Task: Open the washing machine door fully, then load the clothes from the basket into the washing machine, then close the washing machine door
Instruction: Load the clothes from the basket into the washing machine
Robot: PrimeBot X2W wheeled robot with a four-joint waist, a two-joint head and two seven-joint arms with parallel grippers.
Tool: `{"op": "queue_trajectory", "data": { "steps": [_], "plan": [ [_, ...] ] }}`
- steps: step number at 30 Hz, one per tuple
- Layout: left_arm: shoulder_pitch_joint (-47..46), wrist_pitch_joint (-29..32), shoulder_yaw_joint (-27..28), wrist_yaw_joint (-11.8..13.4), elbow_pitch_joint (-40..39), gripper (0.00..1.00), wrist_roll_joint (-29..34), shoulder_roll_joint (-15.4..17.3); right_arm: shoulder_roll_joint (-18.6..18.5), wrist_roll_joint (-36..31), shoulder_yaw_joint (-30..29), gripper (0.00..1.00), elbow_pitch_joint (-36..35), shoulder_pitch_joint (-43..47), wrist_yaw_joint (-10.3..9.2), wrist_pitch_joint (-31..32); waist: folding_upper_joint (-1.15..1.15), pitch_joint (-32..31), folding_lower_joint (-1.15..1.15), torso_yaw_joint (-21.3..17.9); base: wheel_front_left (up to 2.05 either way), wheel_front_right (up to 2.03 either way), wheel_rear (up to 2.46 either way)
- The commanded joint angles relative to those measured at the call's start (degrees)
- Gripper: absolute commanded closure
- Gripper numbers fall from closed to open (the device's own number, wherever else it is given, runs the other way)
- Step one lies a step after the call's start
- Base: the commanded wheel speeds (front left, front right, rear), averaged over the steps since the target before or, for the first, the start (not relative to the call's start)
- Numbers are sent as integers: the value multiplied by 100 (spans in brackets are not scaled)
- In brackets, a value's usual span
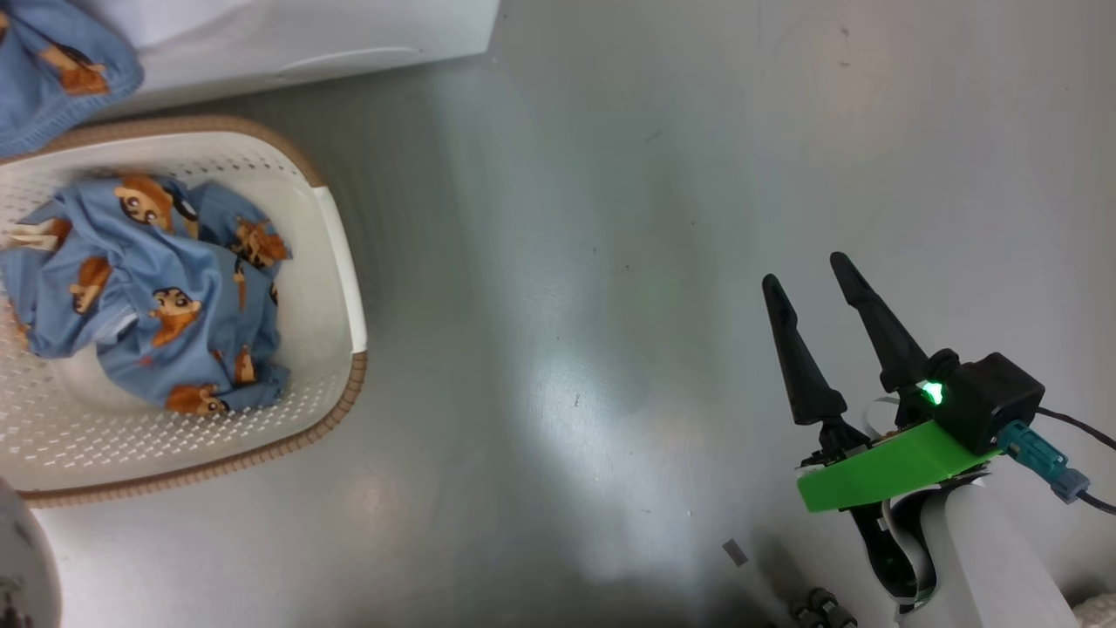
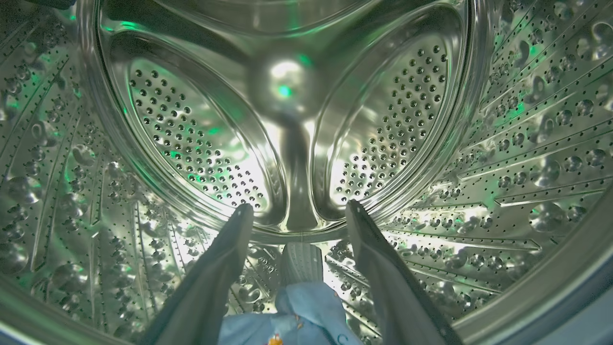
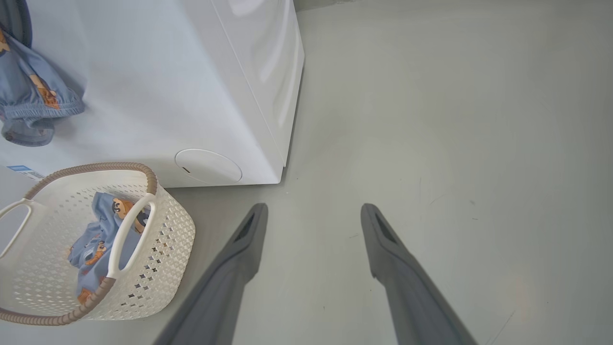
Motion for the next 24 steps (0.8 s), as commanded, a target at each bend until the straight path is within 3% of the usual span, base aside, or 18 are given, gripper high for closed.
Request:
{"op": "queue_trajectory", "data": {
  "steps": [1, 14, 24],
  "plan": [
    [204, -21, 65, -16, -207, 0, -46, 242, 7, 52, 98, 0, -95, 103, 35, -43, 0, -65, 0, 50, 0, 0, 0],
    [1358, -21, -132, -19, -1186, 0, -441, -74, 10, 14, -28, 0, -76, 65, 35, -43, 0, -369, 0, 276, 0, 0, 0],
    [2564, -21, 49, -19, -2110, 0, -457, -304, 40, 12, -39, 0, -76, 83, 35, -43, 0, -502, 0, 355, 0, 0, 0]
  ]
}}
